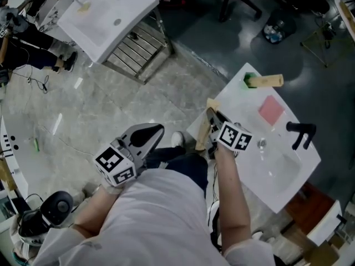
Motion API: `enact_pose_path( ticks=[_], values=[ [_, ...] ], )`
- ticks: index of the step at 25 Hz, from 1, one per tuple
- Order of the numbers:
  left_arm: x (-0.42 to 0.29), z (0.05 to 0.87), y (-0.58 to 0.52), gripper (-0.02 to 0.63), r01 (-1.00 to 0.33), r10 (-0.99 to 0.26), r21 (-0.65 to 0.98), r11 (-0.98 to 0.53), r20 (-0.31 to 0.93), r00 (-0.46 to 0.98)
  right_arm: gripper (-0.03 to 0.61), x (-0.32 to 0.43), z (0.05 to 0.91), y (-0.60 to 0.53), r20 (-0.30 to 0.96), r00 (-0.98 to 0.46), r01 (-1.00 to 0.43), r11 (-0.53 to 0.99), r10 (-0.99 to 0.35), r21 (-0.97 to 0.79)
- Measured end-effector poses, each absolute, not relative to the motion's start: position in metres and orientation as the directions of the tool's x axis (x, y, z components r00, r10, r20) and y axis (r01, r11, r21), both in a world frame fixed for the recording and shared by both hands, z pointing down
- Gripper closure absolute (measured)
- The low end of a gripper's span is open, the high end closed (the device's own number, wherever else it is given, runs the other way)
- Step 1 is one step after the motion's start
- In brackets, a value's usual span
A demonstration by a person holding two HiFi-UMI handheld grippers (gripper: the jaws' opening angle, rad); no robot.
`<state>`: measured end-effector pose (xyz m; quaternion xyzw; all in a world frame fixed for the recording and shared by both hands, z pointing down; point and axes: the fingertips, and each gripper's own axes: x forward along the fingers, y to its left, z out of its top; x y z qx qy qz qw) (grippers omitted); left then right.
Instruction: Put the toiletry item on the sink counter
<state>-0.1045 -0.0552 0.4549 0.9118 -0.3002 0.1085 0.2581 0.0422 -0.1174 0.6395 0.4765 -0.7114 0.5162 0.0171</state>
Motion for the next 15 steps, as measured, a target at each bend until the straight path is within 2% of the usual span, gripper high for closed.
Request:
enact_pose_path(
  ticks=[15],
  values=[
    [-0.124, 0.467, -0.064, 0.595, -0.594, -0.469, 0.402, -0.697, 0.37, 0.802, 0.531, 0.033, 0.666, -0.126, 0.581, -0.514, -0.737, -0.02, -0.631, -0.675]
  ],
)
